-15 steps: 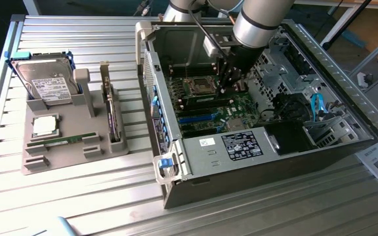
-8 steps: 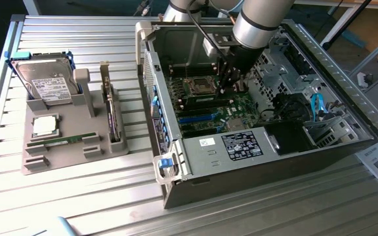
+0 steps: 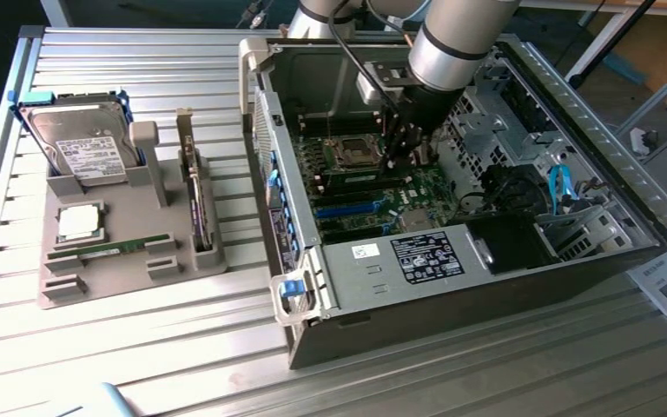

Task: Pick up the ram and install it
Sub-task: 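Insert the ram into the slot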

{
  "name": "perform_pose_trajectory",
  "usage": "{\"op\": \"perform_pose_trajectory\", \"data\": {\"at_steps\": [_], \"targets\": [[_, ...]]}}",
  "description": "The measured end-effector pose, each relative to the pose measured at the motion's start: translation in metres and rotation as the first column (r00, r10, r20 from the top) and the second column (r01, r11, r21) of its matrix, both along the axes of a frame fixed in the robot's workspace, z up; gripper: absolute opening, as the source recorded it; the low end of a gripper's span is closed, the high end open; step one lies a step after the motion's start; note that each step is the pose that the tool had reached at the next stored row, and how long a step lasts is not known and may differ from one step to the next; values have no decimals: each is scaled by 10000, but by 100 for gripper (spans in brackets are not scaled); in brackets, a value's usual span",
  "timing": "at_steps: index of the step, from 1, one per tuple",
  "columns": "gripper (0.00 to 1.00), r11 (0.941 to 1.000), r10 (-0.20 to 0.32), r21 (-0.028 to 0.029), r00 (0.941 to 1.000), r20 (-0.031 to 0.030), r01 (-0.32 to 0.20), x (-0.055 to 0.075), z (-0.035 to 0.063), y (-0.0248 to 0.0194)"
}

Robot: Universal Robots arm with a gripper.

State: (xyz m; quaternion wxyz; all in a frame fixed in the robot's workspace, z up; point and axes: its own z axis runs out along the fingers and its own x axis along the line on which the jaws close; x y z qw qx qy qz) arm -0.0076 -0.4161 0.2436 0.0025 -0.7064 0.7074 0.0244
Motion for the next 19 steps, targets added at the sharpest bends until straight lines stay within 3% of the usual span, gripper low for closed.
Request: {"op": "perform_pose_trajectory", "data": {"at_steps": [19], "targets": [[12,9999,-135,-1,9999,0,135,-25,-1,0]]}}
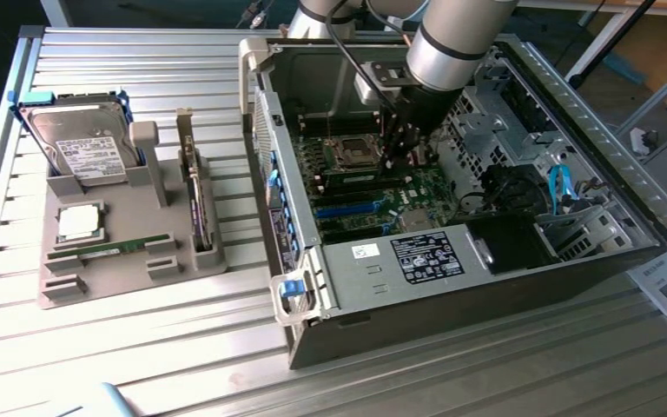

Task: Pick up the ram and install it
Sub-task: 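Insert the ram into the slot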

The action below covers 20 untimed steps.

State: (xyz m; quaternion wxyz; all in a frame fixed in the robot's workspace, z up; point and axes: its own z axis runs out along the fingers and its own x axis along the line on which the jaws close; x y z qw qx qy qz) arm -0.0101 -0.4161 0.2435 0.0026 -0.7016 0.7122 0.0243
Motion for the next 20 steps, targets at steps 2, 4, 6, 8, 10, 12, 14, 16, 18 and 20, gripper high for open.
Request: {"op": "perform_pose_trajectory", "data": {"at_steps": [2,4,6,8,10,12,14,16,18,20], "targets": [[12,10000,-3,0,10000,0,3,0,0,0],[12,10000,-3,0,10000,0,3,0,0,0],[12,10000,-3,-1,10000,0,3,0,-2,0],[12,10000,-3,2,10000,1,3,0,-11,0],[12,10000,-3,-2,10000,-1,3,0,-19,0],[12,10000,-3,0,10000,0,3,0,-22,0],[12,10000,-3,4,10000,0,3,2,-23,0],[12,10000,-3,5,10000,1,3,2,-27,0],[12,10000,-3,3,10000,0,3,2,-36,0],[12,10000,-3,1,10000,-1,3,2,-41,0]]}}
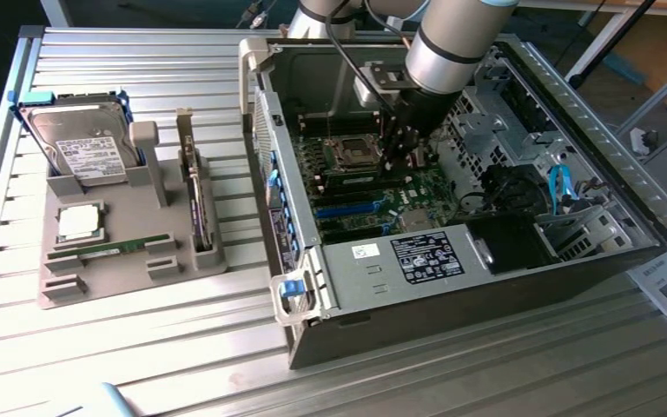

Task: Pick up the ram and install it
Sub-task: 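Insert the ram into the slot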

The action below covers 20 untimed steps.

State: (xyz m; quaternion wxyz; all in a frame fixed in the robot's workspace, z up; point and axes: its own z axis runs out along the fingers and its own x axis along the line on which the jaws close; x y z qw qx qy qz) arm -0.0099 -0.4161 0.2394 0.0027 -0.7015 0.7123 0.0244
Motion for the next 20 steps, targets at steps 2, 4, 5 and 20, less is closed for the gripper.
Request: {"op": "perform_pose_trajectory", "data": {"at_steps": [2,4,5,20], "targets": [[12,10000,1,2,10000,0,-1,0,-2,0],[12,10000,0,2,10000,1,0,0,-2,0],[12,10000,-1,2,10000,0,1,0,-2,0],[12,10000,0,4,10000,1,0,0,-40,1]]}}
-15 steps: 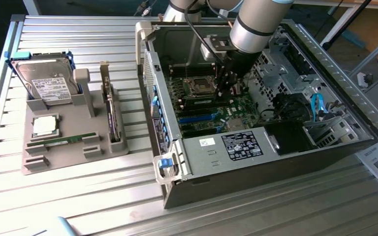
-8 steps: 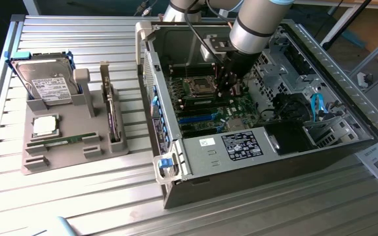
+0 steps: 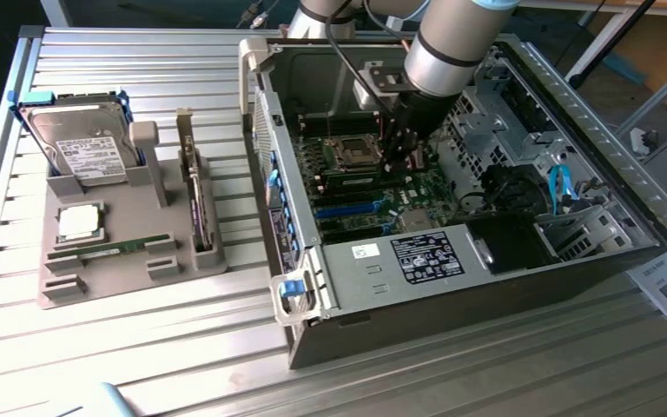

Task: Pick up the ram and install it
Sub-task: 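Insert the ram into the slot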

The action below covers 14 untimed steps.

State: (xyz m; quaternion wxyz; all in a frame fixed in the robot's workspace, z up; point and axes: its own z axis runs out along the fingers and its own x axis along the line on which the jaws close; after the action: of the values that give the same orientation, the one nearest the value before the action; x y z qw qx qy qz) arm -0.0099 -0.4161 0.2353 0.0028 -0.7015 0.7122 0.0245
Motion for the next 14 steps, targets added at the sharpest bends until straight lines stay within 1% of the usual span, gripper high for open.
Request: {"op": "perform_pose_trajectory", "data": {"at_steps": [6,14], "targets": [[12,10000,0,-1,10000,-1,0,0,-4,0],[12,10000,0,0,10000,0,0,0,37,0]]}}
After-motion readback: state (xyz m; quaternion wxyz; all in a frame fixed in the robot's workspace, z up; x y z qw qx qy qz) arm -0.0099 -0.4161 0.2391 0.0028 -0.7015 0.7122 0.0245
